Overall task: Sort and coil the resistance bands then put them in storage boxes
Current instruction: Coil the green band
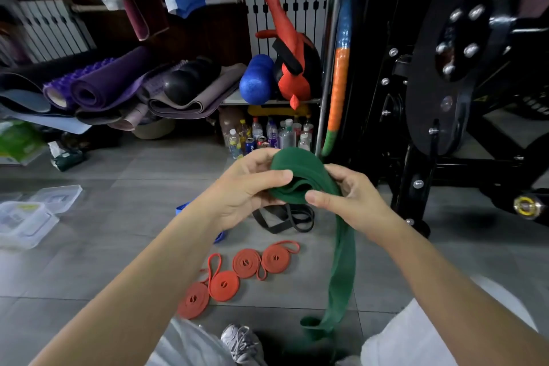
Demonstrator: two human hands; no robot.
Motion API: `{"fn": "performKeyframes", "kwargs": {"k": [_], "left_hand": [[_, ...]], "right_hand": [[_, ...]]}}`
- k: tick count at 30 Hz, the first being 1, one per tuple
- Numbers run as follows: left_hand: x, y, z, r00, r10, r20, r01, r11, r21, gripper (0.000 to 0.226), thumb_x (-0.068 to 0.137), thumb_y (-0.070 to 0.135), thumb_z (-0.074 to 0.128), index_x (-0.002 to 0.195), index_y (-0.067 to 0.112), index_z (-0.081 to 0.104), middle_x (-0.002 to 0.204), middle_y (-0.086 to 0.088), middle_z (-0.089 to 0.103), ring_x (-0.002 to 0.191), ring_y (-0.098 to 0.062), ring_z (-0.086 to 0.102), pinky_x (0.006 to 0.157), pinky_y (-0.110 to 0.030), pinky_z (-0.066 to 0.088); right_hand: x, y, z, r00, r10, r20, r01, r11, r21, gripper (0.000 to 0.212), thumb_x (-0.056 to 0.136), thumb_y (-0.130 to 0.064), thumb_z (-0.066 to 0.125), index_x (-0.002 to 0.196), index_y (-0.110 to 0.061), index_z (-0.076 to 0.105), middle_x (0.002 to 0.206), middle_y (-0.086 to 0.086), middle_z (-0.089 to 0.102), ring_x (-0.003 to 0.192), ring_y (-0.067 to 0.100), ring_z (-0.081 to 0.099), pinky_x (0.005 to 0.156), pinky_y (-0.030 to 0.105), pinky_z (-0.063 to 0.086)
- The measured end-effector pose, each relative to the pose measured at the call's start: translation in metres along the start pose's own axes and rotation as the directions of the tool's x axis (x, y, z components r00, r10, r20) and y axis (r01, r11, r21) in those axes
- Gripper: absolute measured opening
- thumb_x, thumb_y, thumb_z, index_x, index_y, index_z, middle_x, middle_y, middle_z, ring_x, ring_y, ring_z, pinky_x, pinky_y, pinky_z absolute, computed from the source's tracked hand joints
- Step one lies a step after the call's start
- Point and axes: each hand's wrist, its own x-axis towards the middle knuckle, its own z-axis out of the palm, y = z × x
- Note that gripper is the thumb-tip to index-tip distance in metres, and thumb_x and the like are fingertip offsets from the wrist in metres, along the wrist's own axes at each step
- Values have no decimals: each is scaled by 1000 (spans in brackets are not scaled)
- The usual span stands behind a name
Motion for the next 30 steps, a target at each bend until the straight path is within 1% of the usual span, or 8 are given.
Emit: {"fn": "performKeyframes", "kwargs": {"k": [3,8,10,12,14,17,22,30], "left_hand": [[-1,-7,-6,999,-17,36,15,998,53,33,70,13,75,102,20,66,102,-4,70,93,-22,67,78,-38,57],[4,-4,-9,997,-39,72,5,909,418,44,67,23,80,107,20,61,100,9,71,94,-7,66,74,-17,52],[9,0,-5,995,0,103,-83,594,800,63,66,33,84,120,24,53,109,19,61,99,7,57,80,-7,43],[12,-3,6,982,-8,187,-182,196,964,73,60,48,81,123,28,49,111,17,56,99,1,53,82,-17,42],[12,-9,15,983,-47,175,-173,43,984,65,58,49,80,112,26,51,101,11,59,93,-10,55,78,-29,46],[11,-18,11,993,-62,101,-88,186,979,55,57,43,83,102,27,55,90,12,60,84,-8,55,69,-22,44],[1,-32,2,996,-64,61,-5,647,763,49,48,37,85,92,32,63,90,10,69,87,-8,66,81,-32,55],[-10,-51,-1,991,90,-102,-54,949,312,49,61,19,86,105,20,65,102,-3,72,97,-21,68,81,-32,54]], "right_hand": [[-3,4,-1,999,43,21,-43,999,-28,38,64,-19,74,100,-19,65,87,-5,72,83,8,67,72,19,53],[-7,11,-9,992,126,26,-124,990,-68,45,66,-24,77,106,-7,65,103,23,67,98,44,62,88,58,49],[-5,14,-8,987,153,56,-145,982,-123,43,68,-20,80,106,-6,66,101,21,68,96,39,64,87,55,51],[-3,17,-5,982,168,89,-145,964,-222,36,70,-15,82,101,-6,67,95,20,69,90,36,66,82,52,52],[-3,20,-3,976,187,112,-146,942,-301,33,70,-14,83,97,-7,67,88,21,67,82,38,64,74,49,51],[-8,23,-3,970,220,107,-168,917,-361,38,68,-15,83,101,-14,64,91,13,67,83,29,65,76,45,51],[-16,25,-10,959,256,122,-208,928,-310,47,65,-13,85,102,-18,57,98,8,66,91,21,65,80,35,53],[-45,47,8,988,149,27,-146,985,-97,51,64,-29,82,111,-31,61,108,-14,70,106,4,63,94,15,44]]}}
